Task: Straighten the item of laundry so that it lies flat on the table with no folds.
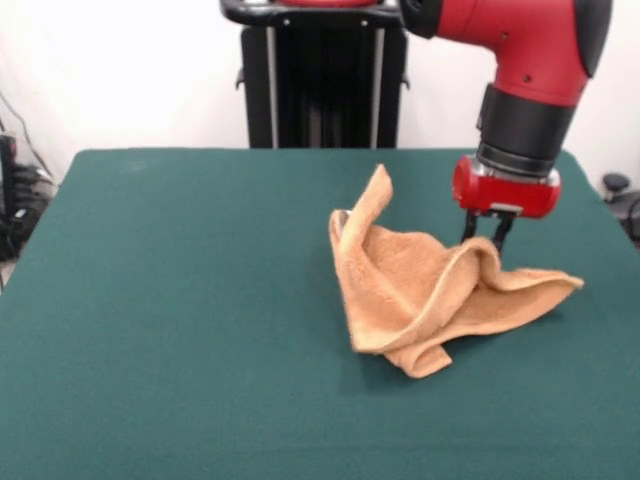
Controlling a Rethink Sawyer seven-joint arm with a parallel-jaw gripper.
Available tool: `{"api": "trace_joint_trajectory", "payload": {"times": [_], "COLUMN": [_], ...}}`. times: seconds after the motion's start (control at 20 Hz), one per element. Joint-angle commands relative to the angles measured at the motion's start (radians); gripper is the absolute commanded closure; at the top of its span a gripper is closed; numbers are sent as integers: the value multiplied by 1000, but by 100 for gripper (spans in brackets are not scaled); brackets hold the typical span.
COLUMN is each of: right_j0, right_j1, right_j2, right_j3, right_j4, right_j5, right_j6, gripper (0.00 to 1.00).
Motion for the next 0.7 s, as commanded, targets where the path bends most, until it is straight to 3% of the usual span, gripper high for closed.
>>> {"api": "trace_joint_trajectory", "payload": {"times": [0.05, 0.7], "right_j0": [41, 5], "right_j1": [-10, -8], "right_j2": [7, 45], "right_j3": [18, 15], "right_j4": [56, 79], "right_j5": [54, 21], "right_j6": [230, 230], "gripper": [0, 0]}}
